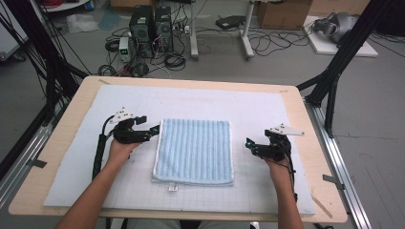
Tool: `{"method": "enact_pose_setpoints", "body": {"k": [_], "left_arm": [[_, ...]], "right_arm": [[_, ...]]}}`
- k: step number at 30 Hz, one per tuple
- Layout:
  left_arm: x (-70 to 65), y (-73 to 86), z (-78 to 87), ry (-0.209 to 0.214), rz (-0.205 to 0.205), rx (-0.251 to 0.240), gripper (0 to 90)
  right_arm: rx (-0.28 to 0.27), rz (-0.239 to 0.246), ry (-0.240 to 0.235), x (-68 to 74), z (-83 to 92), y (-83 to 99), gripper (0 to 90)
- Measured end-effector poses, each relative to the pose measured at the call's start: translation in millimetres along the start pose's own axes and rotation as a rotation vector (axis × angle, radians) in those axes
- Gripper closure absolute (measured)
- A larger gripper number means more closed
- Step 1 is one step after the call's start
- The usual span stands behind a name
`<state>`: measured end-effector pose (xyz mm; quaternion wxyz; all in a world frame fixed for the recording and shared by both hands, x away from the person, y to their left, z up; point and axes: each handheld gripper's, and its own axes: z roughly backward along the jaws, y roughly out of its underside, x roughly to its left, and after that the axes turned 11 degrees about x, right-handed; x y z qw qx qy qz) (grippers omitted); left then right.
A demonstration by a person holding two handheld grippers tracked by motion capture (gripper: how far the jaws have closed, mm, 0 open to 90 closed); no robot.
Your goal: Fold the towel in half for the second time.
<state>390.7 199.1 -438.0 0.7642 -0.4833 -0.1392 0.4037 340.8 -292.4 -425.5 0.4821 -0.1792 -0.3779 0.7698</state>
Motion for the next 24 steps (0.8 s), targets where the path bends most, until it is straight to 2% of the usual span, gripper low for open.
{"method": "enact_pose_setpoints", "body": {"k": [5,7,10,14,18,21,24], "left_arm": [[6.0,-7.5,-9.0,-0.014,0.013,0.017,24.9],[7.9,-8.1,-10.4,-0.010,0.024,-0.015,25.5],[11.9,-12.0,-13.6,-0.005,0.039,0.000,24.0],[14.8,-21.0,-20.1,-0.016,0.035,0.019,23.6],[16.3,-27.6,-32.5,-0.015,0.015,0.077,23.5],[16.3,-29.0,-45.1,-0.033,0.003,0.140,24.5],[13.9,-29.2,-55.9,-0.058,-0.031,0.205,27.2]], "right_arm": [[0.012,0.011,-0.011,1.8,-2.0,-0.1,11.2],[0.012,0.007,-0.016,1.9,-1.8,-0.2,11.2],[0.012,0.000,-0.017,1.6,-2.1,0.0,11.1],[0.014,0.003,-0.018,2.2,-2.2,-0.1,11.2],[0.019,0.005,-0.019,3.2,-2.4,0.4,11.2],[0.021,0.007,-0.020,3.7,-2.3,0.4,11.2],[0.022,0.003,-0.020,3.8,-2.0,0.5,11.1]]}}
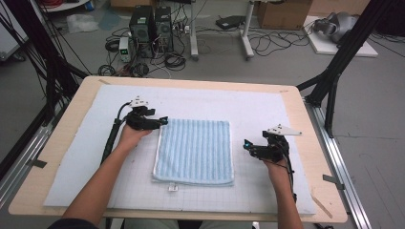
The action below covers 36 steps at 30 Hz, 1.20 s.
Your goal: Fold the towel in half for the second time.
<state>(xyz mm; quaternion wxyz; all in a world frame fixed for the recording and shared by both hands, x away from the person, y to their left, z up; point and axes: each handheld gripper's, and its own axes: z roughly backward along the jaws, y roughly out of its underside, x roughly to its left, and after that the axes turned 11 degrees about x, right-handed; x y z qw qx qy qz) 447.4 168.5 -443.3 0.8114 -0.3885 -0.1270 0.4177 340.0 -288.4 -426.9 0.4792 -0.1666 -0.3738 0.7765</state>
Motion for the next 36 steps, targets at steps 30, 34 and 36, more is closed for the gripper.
{"method": "enact_pose_setpoints", "body": {"k": [30,34,36], "left_arm": [[-5.9,-0.4,-4.7,0.023,-0.069,0.051,85.8],[-5.1,-0.4,-3.0,0.033,-0.058,0.044,85.8],[-5.5,-0.7,-1.9,0.043,-0.049,0.035,85.8]], "right_arm": [[0.021,0.015,-0.044,11.2,-18.1,-18.7,11.2],[0.054,0.026,-0.046,11.5,-33.2,-27.5,11.2],[0.077,0.010,-0.056,9.7,-41.8,-32.0,11.1]]}}
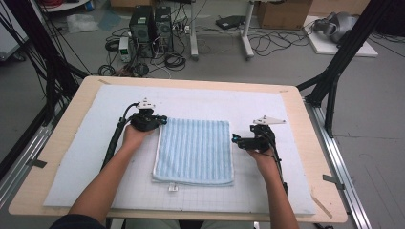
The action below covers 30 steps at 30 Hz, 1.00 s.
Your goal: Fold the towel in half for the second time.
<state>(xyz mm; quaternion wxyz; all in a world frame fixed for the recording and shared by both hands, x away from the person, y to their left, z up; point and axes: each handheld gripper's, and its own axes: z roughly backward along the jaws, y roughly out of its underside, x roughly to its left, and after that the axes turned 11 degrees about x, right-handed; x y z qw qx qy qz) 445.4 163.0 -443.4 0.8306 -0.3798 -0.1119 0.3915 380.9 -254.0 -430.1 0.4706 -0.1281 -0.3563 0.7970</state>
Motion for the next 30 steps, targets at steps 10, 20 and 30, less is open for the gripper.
{"method": "enact_pose_setpoints", "body": {"k": [10,20,30], "left_arm": [[-0.2,-0.8,3.7,0.023,0.011,-0.020,85.8],[-0.8,-0.6,3.8,0.018,0.010,-0.013,85.9],[3.2,-5.4,5.2,-0.047,0.025,-0.085,86.0]], "right_arm": [[0.084,0.010,-0.030,-5.0,-38.4,-34.4,24.9],[0.194,0.097,0.005,3.5,-66.5,-52.0,55.3],[0.167,0.164,0.012,7.4,-65.2,-57.1,82.5]]}}
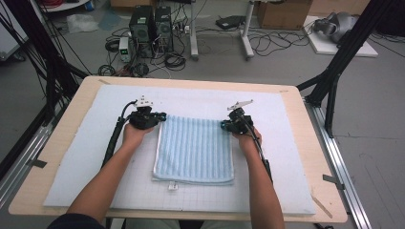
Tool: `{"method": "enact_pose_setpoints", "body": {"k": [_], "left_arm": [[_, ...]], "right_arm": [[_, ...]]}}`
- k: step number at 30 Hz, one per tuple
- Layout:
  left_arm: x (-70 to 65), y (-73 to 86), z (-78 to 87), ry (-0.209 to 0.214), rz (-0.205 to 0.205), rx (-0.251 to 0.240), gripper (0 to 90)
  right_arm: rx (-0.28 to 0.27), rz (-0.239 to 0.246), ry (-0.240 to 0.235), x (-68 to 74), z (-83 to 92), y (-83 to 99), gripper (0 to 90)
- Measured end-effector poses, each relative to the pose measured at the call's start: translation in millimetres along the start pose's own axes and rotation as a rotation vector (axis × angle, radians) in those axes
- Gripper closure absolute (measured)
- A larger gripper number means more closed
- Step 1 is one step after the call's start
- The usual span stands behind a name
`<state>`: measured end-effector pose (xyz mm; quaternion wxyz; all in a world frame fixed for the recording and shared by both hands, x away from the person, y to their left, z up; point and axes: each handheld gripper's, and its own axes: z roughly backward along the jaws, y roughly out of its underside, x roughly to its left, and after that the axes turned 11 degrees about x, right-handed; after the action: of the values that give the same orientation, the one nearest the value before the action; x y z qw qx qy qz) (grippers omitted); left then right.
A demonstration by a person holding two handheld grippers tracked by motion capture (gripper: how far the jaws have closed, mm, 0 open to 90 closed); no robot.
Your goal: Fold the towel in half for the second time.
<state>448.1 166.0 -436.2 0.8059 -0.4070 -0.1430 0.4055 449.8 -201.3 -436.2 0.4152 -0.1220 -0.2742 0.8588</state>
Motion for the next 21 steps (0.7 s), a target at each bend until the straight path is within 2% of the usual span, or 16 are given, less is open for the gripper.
{"method": "enact_pose_setpoints", "body": {"k": [3,6,10,13,14,16,21], "left_arm": [[4.7,0.0,-0.5,-0.003,0.042,-0.043,86.0],[6.1,-0.4,1.2,0.004,0.052,-0.067,86.0],[5.8,-0.9,7.3,0.041,0.053,-0.067,86.0],[3.0,-1.4,12.3,0.068,0.038,-0.051,85.9],[1.3,-1.5,14.1,0.071,0.036,-0.054,85.9],[-3.4,1.2,18.6,0.062,0.033,-0.092,85.9],[-9.2,10.4,27.4,0.076,0.032,-0.101,85.9]], "right_arm": [[-0.070,-0.048,0.009,-4.0,3.0,-2.8,82.5],[-0.117,-0.059,0.030,-4.6,5.4,-6.6,82.3],[-0.117,-0.061,0.012,-4.0,6.9,-4.9,81.7],[-0.125,-0.056,0.003,-2.2,11.1,-1.0,80.7],[-0.122,-0.048,0.007,-1.2,12.5,0.3,80.7],[-0.131,-0.044,0.003,0.4,16.1,3.3,80.6],[-0.145,-0.029,-0.008,4.6,27.4,9.6,79.3]]}}
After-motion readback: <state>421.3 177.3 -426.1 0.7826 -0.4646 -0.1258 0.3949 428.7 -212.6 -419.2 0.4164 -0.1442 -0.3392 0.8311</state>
